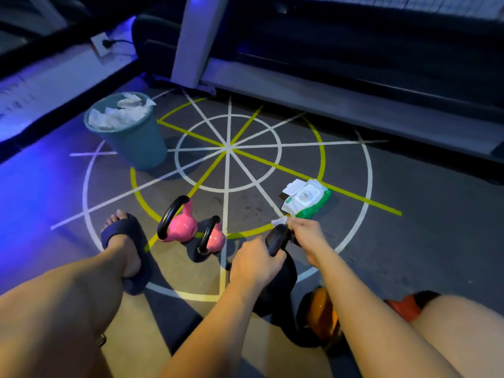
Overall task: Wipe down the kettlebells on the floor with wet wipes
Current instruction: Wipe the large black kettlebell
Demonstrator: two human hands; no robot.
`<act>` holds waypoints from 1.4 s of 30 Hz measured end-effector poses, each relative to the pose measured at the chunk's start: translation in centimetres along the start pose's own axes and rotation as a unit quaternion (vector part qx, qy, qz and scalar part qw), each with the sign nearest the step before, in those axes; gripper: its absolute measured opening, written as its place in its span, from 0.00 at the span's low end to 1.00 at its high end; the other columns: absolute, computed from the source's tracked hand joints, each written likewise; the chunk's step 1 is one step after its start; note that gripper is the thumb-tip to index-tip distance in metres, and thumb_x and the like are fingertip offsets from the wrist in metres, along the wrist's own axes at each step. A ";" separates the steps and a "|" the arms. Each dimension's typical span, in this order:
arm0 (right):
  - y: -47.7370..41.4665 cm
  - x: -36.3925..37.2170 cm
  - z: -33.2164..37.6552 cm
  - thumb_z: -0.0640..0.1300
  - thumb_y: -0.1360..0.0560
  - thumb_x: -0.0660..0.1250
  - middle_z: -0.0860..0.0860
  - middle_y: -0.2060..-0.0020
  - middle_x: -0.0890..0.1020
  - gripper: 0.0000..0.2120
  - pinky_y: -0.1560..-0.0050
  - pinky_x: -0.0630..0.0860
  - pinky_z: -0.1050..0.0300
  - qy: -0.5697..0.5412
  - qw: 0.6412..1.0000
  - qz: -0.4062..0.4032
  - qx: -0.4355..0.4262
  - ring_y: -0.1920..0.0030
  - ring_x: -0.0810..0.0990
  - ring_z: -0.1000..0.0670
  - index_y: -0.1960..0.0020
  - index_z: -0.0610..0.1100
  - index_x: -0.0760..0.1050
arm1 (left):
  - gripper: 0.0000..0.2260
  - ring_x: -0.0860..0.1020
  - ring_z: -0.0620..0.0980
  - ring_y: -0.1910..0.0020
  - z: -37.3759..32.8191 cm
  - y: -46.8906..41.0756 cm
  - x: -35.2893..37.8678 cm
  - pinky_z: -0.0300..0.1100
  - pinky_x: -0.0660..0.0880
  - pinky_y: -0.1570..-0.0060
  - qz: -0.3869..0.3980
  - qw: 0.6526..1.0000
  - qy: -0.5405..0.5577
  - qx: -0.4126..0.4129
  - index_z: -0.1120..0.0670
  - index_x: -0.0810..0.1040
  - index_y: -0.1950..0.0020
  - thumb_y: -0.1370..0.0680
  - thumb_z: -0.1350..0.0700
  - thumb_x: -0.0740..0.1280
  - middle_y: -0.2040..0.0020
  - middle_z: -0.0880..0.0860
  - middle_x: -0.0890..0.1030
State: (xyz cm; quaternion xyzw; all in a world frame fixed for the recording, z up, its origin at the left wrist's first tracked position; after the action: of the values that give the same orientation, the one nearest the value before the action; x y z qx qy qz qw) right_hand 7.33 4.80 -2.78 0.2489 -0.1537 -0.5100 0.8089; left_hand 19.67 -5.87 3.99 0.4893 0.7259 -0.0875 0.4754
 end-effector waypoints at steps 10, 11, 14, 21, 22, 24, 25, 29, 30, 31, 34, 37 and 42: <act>-0.6 0.6 -3.4 0.40 0.23 0.66 0.49 0.62 0.85 0.07 0.58 0.76 0.59 -0.031 0.996 0.010 0.078 0.57 0.80 0.51 0.57 0.43 0.82 | 0.20 0.80 0.62 0.44 -0.1 0.3 -0.2 0.49 0.76 0.47 -0.025 0.999 -0.019 0.030 0.51 0.78 0.42 0.26 0.38 0.64 0.47 0.57 0.84; -0.6 0.6 -3.5 0.39 0.23 0.66 0.50 0.66 0.84 0.07 0.63 0.76 0.60 -0.036 0.996 0.006 0.082 0.60 0.81 0.52 0.58 0.43 0.81 | 0.20 0.80 0.62 0.45 -0.1 0.3 -0.2 0.49 0.77 0.48 -0.024 0.999 -0.012 0.030 0.51 0.78 0.43 0.26 0.39 0.64 0.48 0.56 0.84; -0.2 0.3 -2.6 0.39 0.24 0.68 0.47 0.66 0.85 0.06 0.67 0.76 0.61 -0.056 0.995 -0.033 0.074 0.68 0.81 0.53 0.56 0.39 0.82 | 0.19 0.81 0.61 0.47 0.0 0.4 -0.2 0.48 0.77 0.49 -0.016 1.000 0.001 0.025 0.50 0.79 0.45 0.27 0.39 0.64 0.50 0.55 0.84; 0.4 1.5 3.9 0.46 0.25 0.65 0.48 0.56 0.86 0.11 0.45 0.77 0.52 0.100 0.991 0.020 -0.082 0.53 0.82 0.50 0.52 0.41 0.84 | 0.19 0.81 0.60 0.48 0.0 0.4 -0.2 0.48 0.78 0.50 -0.015 0.999 0.013 0.034 0.52 0.78 0.47 0.27 0.39 0.64 0.51 0.55 0.84; 0.8 1.5 4.0 0.46 0.22 0.64 0.50 0.61 0.83 0.12 0.53 0.74 0.55 0.130 0.986 -0.008 -0.099 0.59 0.78 0.52 0.55 0.41 0.82 | 0.19 0.81 0.59 0.48 0.0 0.4 -0.2 0.48 0.77 0.50 -0.016 0.999 0.012 0.035 0.53 0.78 0.47 0.27 0.40 0.64 0.51 0.55 0.84; 0.7 0.8 2.2 0.45 0.19 0.62 0.52 0.67 0.77 0.13 0.62 0.68 0.56 0.125 0.986 -0.068 -0.088 0.64 0.71 0.54 0.60 0.42 0.79 | 0.18 0.81 0.59 0.48 0.0 0.4 -0.1 0.47 0.77 0.50 -0.019 0.999 0.010 0.035 0.53 0.78 0.48 0.27 0.40 0.64 0.52 0.54 0.84; 0.6 0.4 1.0 0.44 0.20 0.63 0.52 0.69 0.75 0.13 0.63 0.67 0.57 0.094 0.990 -0.083 -0.064 0.65 0.70 0.54 0.62 0.42 0.78 | 0.18 0.81 0.59 0.49 0.0 0.4 -0.1 0.47 0.77 0.50 -0.021 0.999 0.009 0.035 0.52 0.78 0.48 0.27 0.39 0.64 0.52 0.54 0.84; 0.8 -0.3 -3.1 0.46 0.24 0.69 0.48 0.66 0.77 0.08 0.56 0.71 0.55 0.070 0.994 -0.080 0.039 0.59 0.74 0.49 0.57 0.43 0.81 | 0.19 0.81 0.59 0.49 0.1 0.1 0.0 0.47 0.77 0.52 -0.025 0.999 0.008 0.033 0.52 0.78 0.48 0.27 0.39 0.64 0.52 0.54 0.84; 1.1 -0.3 -3.5 0.44 0.22 0.68 0.48 0.65 0.79 0.06 0.55 0.73 0.55 0.059 0.994 -0.083 0.049 0.59 0.77 0.48 0.55 0.45 0.82 | 0.19 0.81 0.59 0.49 0.1 0.1 0.0 0.47 0.77 0.52 -0.025 0.999 0.009 0.032 0.52 0.78 0.48 0.27 0.38 0.64 0.52 0.54 0.84; 1.4 -0.2 -3.5 0.40 0.21 0.67 0.50 0.67 0.79 0.08 0.57 0.74 0.55 0.045 0.994 -0.088 0.049 0.61 0.77 0.49 0.58 0.46 0.81 | 0.19 0.81 0.59 0.49 0.1 0.2 -0.1 0.47 0.77 0.52 -0.025 0.999 0.011 0.030 0.51 0.78 0.48 0.27 0.38 0.64 0.52 0.54 0.84; 1.4 0.4 -1.4 0.38 0.22 0.67 0.48 0.65 0.84 0.10 0.59 0.77 0.56 -0.026 0.997 -0.069 0.027 0.62 0.80 0.50 0.59 0.44 0.84 | 0.19 0.81 0.59 0.50 0.1 0.2 0.0 0.47 0.78 0.51 -0.015 0.999 0.021 0.024 0.50 0.79 0.47 0.28 0.38 0.64 0.53 0.53 0.84; 1.8 1.0 2.3 0.43 0.21 0.66 0.47 0.55 0.85 0.10 0.47 0.76 0.54 -0.011 0.999 -0.029 -0.030 0.54 0.80 0.52 0.47 0.39 0.84 | 0.17 0.81 0.58 0.51 0.2 0.2 0.0 0.47 0.78 0.51 -0.009 0.999 0.024 0.021 0.50 0.77 0.50 0.28 0.39 0.63 0.55 0.53 0.83; 3.6 1.5 5.9 0.46 0.19 0.63 0.53 0.60 0.83 0.11 0.58 0.72 0.66 0.260 0.953 0.021 -0.152 0.59 0.78 0.56 0.53 0.47 0.83 | 0.15 0.81 0.58 0.51 0.0 0.2 -0.1 0.48 0.78 0.52 -0.008 0.999 0.035 0.039 0.48 0.76 0.51 0.29 0.40 0.63 0.55 0.52 0.83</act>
State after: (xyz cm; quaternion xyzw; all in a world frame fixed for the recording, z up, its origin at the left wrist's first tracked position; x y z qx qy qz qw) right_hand 7.70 3.26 4.17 0.2440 0.1361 -0.4276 0.8597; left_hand 19.83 -5.82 4.14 0.5041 0.7423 -0.1020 0.4295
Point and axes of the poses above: each hand's wrist, its own y-axis away from the middle knuckle, its own x-axis out of the palm, z = x × y, the point moved 5 cm from there along -y, towards the middle knuckle
